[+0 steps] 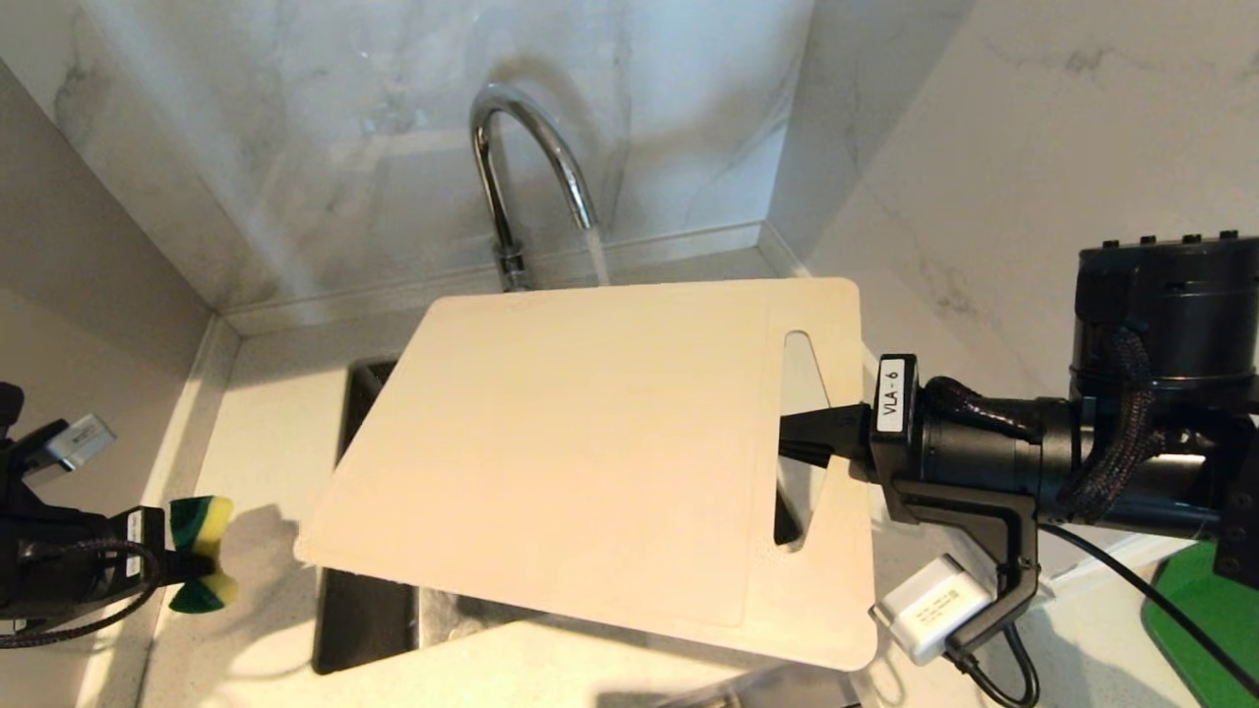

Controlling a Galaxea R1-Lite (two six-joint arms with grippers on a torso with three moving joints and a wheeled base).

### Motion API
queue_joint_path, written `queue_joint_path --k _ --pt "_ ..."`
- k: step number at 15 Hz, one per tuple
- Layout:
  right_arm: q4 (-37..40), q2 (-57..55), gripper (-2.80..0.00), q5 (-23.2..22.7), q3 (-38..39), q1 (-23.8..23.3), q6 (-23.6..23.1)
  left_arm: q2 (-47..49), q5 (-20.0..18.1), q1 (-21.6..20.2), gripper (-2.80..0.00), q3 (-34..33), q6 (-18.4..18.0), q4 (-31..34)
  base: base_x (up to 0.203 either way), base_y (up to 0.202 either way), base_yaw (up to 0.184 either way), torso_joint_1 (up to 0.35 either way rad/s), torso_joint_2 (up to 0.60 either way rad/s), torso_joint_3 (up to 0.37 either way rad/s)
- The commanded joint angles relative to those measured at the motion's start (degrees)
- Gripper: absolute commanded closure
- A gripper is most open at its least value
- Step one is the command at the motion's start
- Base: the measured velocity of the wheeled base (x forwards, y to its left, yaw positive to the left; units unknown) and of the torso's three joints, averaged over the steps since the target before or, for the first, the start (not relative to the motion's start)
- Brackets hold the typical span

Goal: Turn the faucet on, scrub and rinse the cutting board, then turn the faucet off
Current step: Put down the cutting board

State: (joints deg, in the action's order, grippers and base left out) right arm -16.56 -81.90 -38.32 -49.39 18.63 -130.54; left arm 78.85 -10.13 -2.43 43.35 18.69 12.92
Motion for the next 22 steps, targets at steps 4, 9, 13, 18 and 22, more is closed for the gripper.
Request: queue_joint_path --k 4,9,13,18,22 --pt "-0.5 2.4 0.0 1.3 3.4 -2.0 2.6 1.0 -0.2 0.0 0.0 0.2 -0.1 -0.2 0.0 0.0 0.0 0.0 0.0 0.0" --pt "-5.4 3.5 0.0 2.1 7.7 -4.0 7.6 1.1 -0.4 0.0 0.0 0.5 -0.1 -0.3 0.0 0.0 0.0 0.0 0.0 0.0" --pt "-6.6 6.1 0.0 3.5 11.7 -5.5 9.4 1.8 -0.3 0.0 0.0 0.9 -0.1 -0.4 0.0 0.0 0.0 0.0 0.0 0.0" --pt "-7.6 9.5 0.0 6.3 18.5 -12.9 16.8 2.8 -0.4 0.0 0.0 1.5 -0.1 -0.3 0.0 0.0 0.0 0.0 0.0 0.0" --pt "-9.0 10.1 0.0 6.7 22.0 -16.6 18.4 4.5 -0.4 0.0 0.0 1.6 -0.1 -0.4 0.0 0.0 0.0 0.0 0.0 0.0"
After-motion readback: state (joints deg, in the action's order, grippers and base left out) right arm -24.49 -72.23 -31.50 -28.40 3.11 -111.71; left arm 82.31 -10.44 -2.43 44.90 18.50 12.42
